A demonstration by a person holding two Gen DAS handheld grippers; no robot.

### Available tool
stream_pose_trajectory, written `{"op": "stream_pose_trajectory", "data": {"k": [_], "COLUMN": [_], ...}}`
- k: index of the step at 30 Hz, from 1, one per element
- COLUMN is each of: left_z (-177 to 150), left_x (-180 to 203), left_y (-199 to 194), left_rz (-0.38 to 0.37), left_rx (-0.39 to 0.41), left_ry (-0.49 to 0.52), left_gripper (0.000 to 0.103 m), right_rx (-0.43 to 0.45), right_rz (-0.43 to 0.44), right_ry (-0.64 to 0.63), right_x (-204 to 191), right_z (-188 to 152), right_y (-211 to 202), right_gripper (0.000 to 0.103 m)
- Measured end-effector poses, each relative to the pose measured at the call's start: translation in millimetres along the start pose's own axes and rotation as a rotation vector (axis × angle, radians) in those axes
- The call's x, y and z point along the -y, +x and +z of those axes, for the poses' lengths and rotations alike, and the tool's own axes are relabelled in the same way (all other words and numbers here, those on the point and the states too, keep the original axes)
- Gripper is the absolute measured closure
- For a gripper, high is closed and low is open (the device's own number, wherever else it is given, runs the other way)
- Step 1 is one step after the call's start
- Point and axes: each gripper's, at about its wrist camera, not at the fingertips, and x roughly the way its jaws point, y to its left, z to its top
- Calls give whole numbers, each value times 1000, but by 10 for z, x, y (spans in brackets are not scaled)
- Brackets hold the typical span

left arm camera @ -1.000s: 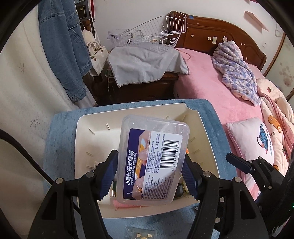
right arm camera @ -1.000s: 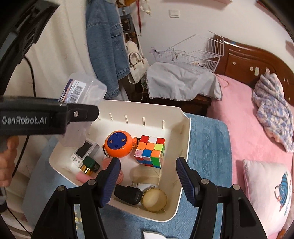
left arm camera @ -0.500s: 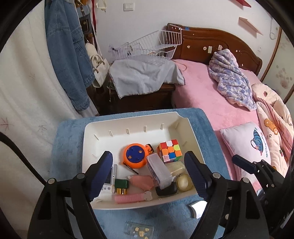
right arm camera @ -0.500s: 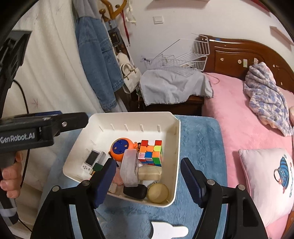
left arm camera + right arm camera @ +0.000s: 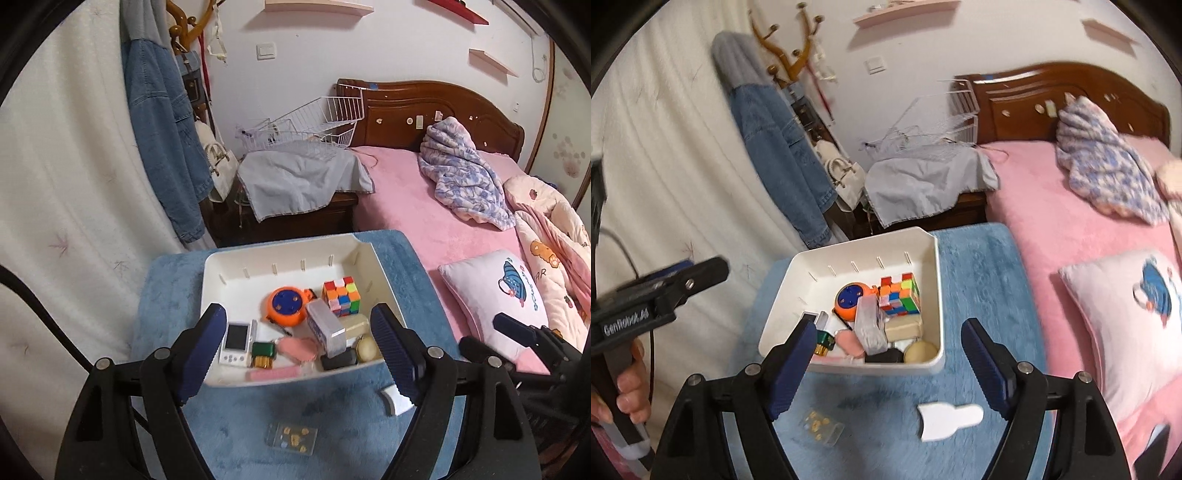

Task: Organize rigid objects
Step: 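Withdraw both tools from the tray toward the sticker box and white paddle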

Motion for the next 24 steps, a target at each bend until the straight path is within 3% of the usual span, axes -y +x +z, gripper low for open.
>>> {"op": "stream_pose_trajectory", "data": {"k": [6,13,24], "left_z": [-291,-657,-1173], "left_x": [-53,-79,-1], "left_y": [-214,-312,10], "left_rz": [22,51,60], "left_rx": [-20,-96,-303], "left_ry": [-11,11,103], "left_gripper": [20,20,20], "right_rx": [-49,-137,-293], "right_rz": [17,48,120], "right_ry": [167,390,758], "right_x": [278,633,1090], "right_z": [-265,-624,-1109], "right_y": [-167,-161,137], "right_gripper": [21,21,21]}}
